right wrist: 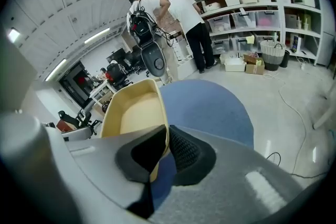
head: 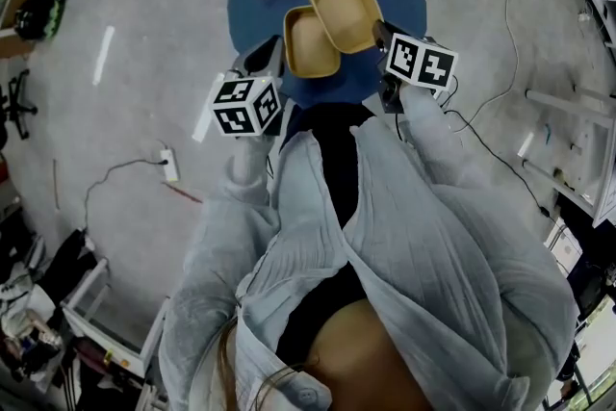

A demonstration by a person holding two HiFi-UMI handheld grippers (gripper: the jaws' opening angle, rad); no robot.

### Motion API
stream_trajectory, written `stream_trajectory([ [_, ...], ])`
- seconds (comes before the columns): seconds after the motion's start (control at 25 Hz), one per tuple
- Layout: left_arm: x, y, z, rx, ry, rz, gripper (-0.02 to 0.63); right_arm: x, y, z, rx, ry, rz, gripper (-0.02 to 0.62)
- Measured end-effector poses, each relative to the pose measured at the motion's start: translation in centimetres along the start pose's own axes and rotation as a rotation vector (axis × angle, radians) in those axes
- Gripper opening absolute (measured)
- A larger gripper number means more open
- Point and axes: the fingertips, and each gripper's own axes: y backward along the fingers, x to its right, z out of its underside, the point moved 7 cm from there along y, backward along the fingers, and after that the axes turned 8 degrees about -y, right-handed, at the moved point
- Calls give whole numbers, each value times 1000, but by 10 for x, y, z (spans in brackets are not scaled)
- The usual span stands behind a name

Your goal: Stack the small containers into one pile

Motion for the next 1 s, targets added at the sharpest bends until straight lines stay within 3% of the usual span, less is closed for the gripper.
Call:
stream_trajectory([
  [0.32, -3, 2, 19, -47, -2, 14, 14, -7, 3, 42, 3, -157, 30, 26],
  [0.76, -14, 10, 33, -75, 8, 30, 14, -49, -7, 88, -41, -214, 7, 26],
  [1.0, -29, 13, 43, -91, 19, 38, 14, -59, -11, 103, 0, -260, 39, 26],
])
